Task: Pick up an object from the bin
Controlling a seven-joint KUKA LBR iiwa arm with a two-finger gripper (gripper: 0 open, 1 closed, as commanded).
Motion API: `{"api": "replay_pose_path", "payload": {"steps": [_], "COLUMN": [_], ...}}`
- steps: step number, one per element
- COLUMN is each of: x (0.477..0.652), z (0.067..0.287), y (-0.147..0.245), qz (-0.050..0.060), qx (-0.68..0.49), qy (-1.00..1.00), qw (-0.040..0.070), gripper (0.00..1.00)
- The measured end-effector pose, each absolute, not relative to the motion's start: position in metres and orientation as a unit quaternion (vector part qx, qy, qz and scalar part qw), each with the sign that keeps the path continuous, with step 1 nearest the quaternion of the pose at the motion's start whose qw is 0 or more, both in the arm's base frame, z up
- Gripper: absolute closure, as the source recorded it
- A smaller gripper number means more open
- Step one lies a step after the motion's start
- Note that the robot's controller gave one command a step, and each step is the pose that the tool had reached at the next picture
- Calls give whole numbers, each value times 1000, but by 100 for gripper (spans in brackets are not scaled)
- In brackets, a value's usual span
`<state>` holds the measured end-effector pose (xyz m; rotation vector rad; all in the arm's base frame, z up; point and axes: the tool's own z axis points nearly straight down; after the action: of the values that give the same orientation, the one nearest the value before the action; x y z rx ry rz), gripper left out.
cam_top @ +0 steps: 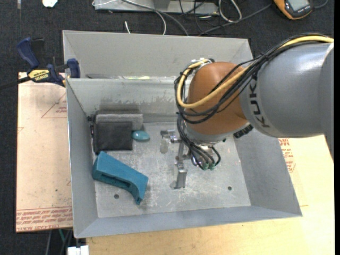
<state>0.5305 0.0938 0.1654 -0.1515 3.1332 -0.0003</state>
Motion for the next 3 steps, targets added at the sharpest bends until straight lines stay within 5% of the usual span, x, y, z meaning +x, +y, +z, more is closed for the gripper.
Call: {"api": "replay_pose_path", "payload": {"steps": [2,3], "x": [505,555], "z": [108,84], "y": [172,186], "qz": [2,2], "qx": [-15,-19], "qy": [1000,1000], "qw": [3,5], "gripper": [0,0]}}
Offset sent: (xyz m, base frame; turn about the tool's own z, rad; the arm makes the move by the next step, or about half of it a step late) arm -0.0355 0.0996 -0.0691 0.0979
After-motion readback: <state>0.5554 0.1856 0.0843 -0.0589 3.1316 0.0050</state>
